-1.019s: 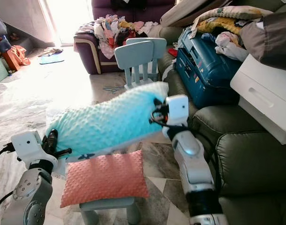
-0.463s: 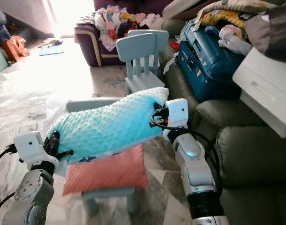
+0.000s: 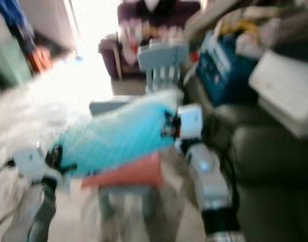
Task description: Move the pillow to the sofa
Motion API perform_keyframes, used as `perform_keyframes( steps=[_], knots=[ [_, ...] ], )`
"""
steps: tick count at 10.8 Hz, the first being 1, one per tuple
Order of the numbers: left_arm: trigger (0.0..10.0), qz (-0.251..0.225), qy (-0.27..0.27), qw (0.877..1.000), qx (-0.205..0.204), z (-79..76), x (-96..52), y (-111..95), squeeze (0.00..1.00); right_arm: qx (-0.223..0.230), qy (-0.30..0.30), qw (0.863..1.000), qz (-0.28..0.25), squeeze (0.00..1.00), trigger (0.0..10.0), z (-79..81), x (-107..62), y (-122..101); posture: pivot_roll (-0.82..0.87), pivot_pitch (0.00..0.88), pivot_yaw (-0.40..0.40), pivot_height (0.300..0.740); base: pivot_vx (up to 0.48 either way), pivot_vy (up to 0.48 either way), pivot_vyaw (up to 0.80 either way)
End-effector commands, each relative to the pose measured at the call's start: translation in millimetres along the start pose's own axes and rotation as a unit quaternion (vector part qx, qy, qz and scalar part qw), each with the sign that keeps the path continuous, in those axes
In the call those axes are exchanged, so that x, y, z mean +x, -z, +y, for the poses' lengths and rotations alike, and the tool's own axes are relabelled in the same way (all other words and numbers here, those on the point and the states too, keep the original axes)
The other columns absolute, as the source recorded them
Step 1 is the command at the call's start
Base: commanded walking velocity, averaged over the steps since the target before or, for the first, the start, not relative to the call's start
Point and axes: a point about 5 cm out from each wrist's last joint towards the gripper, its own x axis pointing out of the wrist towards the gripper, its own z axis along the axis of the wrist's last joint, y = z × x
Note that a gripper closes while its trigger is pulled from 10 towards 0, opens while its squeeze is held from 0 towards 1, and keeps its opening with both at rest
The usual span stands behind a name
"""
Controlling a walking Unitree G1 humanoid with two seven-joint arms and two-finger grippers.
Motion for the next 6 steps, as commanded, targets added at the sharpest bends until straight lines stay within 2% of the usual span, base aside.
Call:
perform_keyframes(
  steps=[1,6],
  knots=[
    [10.0,-0.010,0.004,1.000,0.002,-1.4,2.4,-6.4,0.00,0.001,0.001,1.000,-0.014,0.00,10.0,0.9,3.2,-7.9,-0.19,0.000,0.033,0.740,-0.330,0.000,0.00],
    [10.0,-0.007,0.007,1.000,-0.004,-2.5,3.3,-6.9,0.00,0.001,0.003,1.000,-0.015,0.00,10.0,0.7,4.0,-9.1,-0.20,0.000,0.034,0.740,-0.331,0.000,0.00]
  ],
)
